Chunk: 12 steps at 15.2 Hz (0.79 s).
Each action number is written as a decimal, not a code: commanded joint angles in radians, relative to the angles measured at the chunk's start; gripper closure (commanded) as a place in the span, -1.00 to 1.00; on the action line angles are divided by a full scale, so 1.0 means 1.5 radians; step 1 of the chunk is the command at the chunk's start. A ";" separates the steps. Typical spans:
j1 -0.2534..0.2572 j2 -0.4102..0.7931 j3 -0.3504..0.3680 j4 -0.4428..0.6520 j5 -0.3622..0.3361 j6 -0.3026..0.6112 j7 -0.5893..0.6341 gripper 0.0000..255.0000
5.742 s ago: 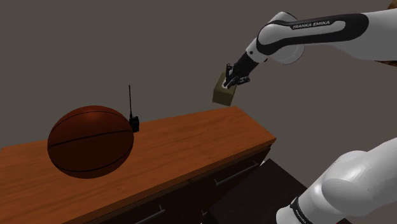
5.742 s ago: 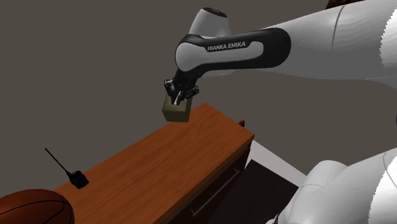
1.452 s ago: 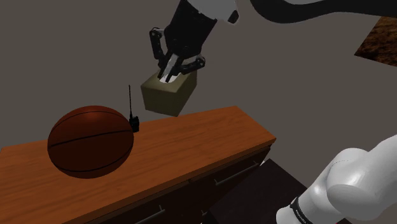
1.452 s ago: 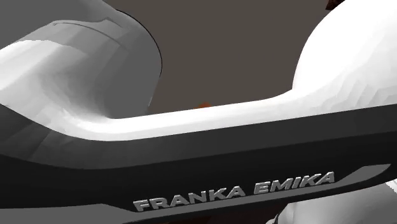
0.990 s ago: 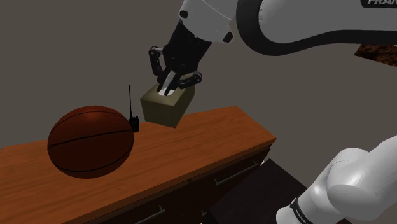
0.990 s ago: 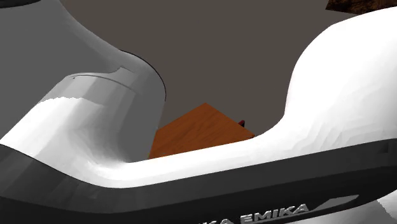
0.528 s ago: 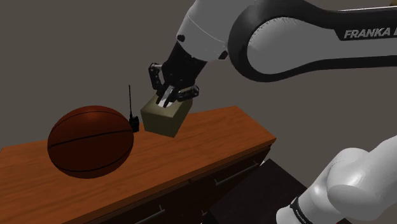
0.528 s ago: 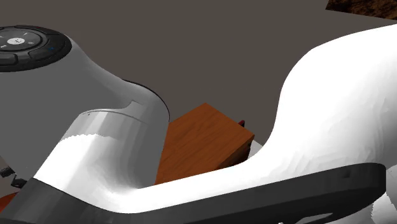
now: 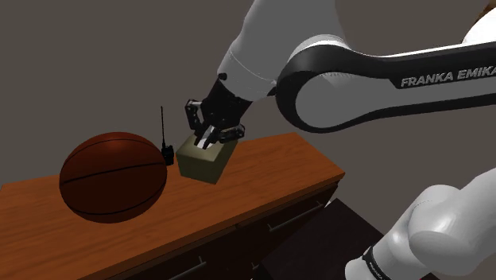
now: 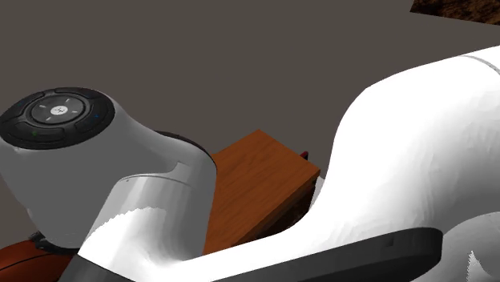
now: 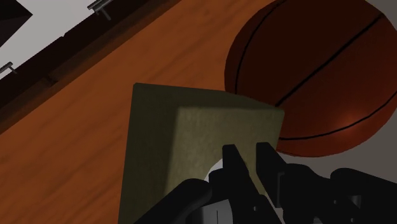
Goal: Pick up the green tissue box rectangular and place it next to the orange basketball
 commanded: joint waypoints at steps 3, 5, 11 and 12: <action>-0.001 0.008 0.006 -0.029 -0.005 0.037 0.006 1.00; -0.002 0.014 0.010 -0.042 -0.009 0.055 0.010 1.00; -0.008 0.035 0.023 -0.079 -0.026 0.110 0.026 1.00; -0.010 0.040 0.026 -0.085 -0.030 0.120 0.029 1.00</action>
